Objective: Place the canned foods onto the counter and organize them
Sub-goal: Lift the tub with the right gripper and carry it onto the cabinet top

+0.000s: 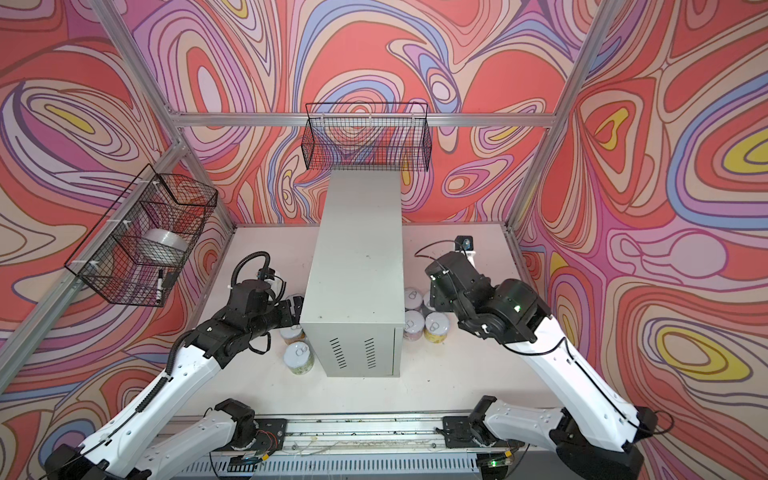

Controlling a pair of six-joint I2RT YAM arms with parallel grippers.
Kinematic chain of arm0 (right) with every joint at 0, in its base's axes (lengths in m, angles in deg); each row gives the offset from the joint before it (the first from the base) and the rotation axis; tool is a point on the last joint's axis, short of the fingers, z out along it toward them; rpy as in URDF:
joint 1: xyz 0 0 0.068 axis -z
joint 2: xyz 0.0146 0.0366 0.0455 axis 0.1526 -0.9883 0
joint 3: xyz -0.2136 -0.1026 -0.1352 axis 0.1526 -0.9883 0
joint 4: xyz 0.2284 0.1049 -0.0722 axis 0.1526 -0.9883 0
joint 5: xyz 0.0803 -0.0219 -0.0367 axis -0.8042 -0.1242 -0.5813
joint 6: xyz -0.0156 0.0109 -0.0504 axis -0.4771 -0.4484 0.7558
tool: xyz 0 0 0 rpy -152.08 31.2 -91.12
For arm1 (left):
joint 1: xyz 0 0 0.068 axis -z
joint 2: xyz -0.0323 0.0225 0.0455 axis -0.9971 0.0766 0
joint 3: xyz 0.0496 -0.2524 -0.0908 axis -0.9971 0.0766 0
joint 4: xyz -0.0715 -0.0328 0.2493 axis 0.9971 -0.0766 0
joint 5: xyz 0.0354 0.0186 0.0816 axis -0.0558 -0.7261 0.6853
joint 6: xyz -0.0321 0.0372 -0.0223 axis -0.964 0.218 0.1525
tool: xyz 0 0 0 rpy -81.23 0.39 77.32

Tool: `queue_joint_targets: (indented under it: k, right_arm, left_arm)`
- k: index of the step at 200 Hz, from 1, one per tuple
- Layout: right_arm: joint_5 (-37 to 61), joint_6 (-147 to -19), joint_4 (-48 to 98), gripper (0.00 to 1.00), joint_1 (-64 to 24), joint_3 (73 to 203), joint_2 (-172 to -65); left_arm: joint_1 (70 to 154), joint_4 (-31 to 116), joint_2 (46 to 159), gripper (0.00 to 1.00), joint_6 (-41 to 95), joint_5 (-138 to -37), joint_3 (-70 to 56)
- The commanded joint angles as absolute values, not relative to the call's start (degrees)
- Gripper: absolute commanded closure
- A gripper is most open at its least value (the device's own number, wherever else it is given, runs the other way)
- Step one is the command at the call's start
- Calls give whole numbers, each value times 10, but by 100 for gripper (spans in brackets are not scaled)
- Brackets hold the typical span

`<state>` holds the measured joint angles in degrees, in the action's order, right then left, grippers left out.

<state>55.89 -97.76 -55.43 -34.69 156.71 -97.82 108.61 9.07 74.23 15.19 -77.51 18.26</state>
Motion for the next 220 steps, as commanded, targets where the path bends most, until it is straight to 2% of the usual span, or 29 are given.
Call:
queue_joint_targets:
  k: [1, 42, 109, 169, 220]
  right_arm:
    - [587, -907, -554, 100, -345, 1665, -1010]
    - [528, -845, -537, 100, -345, 1844, -1097]
    - [458, -781, -558, 100, -345, 2059, -1254]
    - [404, -772, -544, 100, -345, 2082, -1308]
    - [386, -773, -557, 100, -345, 2095, -1347]
  left_arm:
    - [1090, 70, 748, 3, 168, -783, 154]
    - [1092, 81, 759, 3, 160, -812, 136]
    - [1112, 125, 789, 3, 145, -828, 127]
    - [1148, 163, 823, 4, 141, -834, 130]
    - [1164, 148, 830, 2, 148, -789, 130]
